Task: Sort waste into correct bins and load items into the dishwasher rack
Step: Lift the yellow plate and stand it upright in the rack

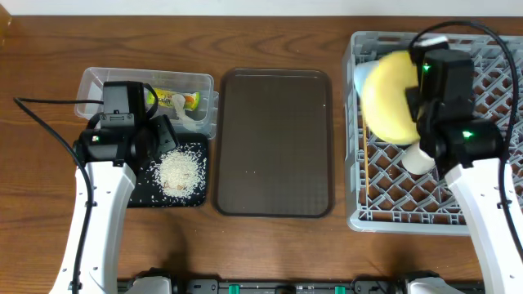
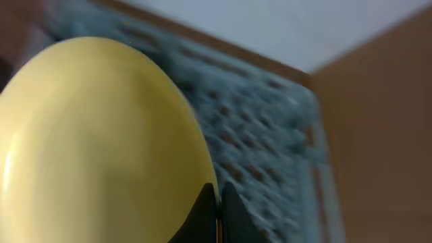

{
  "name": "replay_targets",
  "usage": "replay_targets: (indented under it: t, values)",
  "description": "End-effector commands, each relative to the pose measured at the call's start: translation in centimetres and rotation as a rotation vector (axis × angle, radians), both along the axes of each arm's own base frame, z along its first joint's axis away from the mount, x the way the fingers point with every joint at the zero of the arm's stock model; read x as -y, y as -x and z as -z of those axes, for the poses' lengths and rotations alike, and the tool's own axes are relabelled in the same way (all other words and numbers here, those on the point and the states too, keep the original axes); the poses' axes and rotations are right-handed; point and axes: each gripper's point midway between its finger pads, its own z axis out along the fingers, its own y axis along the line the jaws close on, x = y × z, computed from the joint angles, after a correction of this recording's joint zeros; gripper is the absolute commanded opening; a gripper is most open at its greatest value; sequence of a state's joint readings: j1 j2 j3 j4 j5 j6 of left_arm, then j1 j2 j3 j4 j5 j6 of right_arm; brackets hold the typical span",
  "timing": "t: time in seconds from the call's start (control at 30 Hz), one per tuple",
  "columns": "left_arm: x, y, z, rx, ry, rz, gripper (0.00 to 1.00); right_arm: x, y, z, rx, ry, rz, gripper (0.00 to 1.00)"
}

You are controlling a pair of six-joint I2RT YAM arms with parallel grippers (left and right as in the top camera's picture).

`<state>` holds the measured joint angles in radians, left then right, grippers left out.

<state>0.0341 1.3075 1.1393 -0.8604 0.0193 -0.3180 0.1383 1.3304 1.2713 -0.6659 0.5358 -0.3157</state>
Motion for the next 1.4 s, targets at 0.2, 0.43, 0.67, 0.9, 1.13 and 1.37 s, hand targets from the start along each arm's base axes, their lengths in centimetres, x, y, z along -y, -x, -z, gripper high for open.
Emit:
replay_targets:
  t: [0.2,0.43,0.67,0.9,1.13,1.37]
  values:
    - [-0.2,0.0,0.3,-0.006,-0.002,-0.013,0.65,2.9,2.3,2.9,-0.207,0.172,0.078,0.01]
    - [-0.2,-0.1,0.3,-0.006,-0.002,-0.013,0.65,1.8,1.6,5.3,-0.18,0.014,0.14,0.01]
    - [-0.2,0.0,0.3,-0.006,-0.002,-0.013,0.65,-1.9,0.9,7.1,-0.195,-0.206,0.037,0.07]
    - [-0.2,0.0,0.3,-0.006,-0.002,-0.013,0.65,-3.2,1.0,7.6,-0.17,-0.376,0.098,0.51]
    - [-0.2,0.1,0.4,-0.016,-0.015,0.016,0.76,-5.1,1.9,8.7,-0.19,-0.647,0.192,0.64]
    - [-0.1,2.8,1.2,-0.121,-0.023,0.048,0.76,-5.4,2.9,7.9,-0.205,-0.731,0.175,0.76]
